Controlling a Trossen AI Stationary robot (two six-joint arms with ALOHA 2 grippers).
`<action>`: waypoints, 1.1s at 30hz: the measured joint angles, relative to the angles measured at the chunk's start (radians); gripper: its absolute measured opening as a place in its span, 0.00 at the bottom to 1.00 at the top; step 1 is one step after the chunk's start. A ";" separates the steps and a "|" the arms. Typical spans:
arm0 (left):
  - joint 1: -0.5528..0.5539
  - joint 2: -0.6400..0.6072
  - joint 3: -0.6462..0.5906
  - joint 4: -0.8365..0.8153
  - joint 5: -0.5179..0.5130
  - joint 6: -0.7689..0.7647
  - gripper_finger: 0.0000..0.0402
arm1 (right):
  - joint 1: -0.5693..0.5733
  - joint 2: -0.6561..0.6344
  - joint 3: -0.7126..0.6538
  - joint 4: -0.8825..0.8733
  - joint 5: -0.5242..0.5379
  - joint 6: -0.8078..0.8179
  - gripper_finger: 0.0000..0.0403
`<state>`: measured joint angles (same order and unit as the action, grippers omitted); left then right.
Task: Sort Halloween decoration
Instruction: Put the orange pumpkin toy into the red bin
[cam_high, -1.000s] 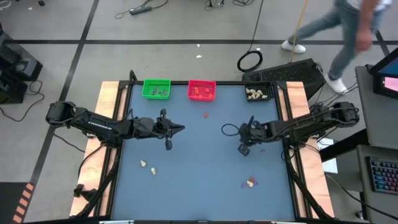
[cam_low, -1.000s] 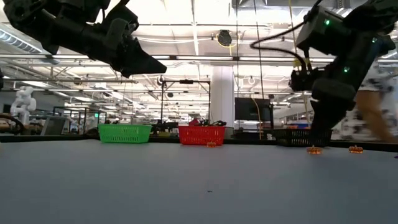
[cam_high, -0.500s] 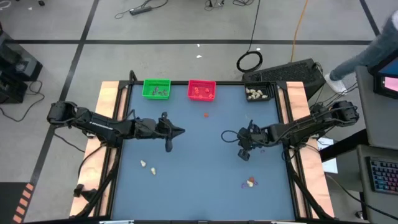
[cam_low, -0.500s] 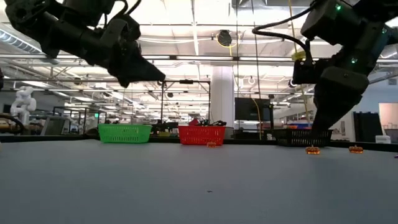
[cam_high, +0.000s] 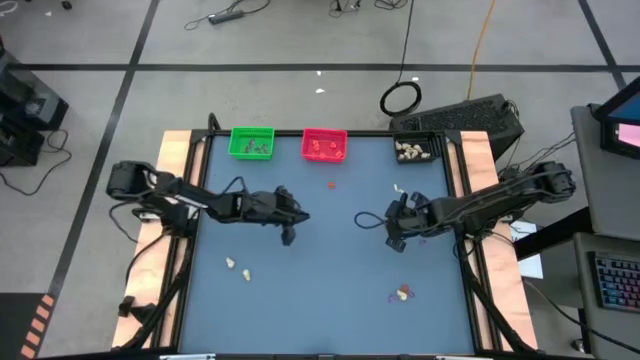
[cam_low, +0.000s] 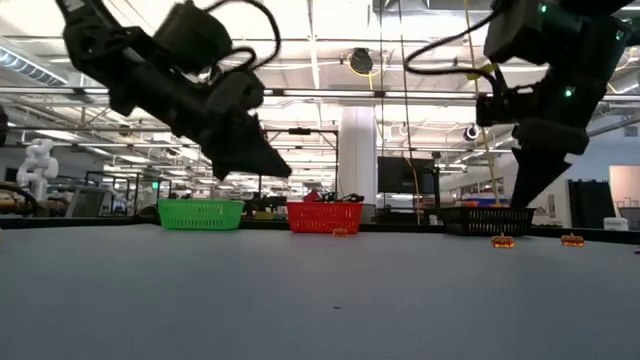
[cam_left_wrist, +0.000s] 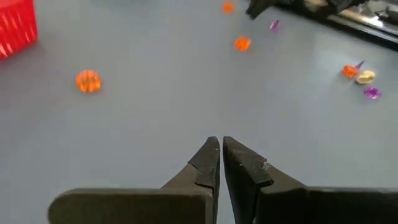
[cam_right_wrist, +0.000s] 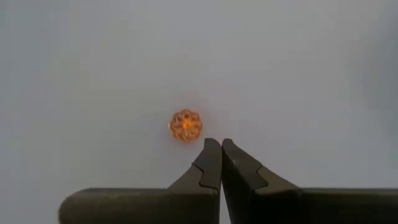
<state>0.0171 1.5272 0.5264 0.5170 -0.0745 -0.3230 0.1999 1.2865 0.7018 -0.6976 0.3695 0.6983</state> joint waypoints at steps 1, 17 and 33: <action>0.008 0.015 0.009 -0.014 0.012 -0.011 0.06 | -0.002 0.008 -0.006 0.003 -0.003 0.011 0.00; 0.069 0.136 0.144 -0.147 0.174 -0.091 0.12 | -0.002 0.225 -0.047 0.294 -0.029 0.023 0.00; 0.068 0.250 0.309 -0.212 0.178 -0.090 0.44 | 0.037 0.205 0.070 0.350 0.009 -0.110 0.00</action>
<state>0.0849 1.7773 0.8356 0.3053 0.1032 -0.4134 0.2371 1.4914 0.7718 -0.3475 0.3787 0.5888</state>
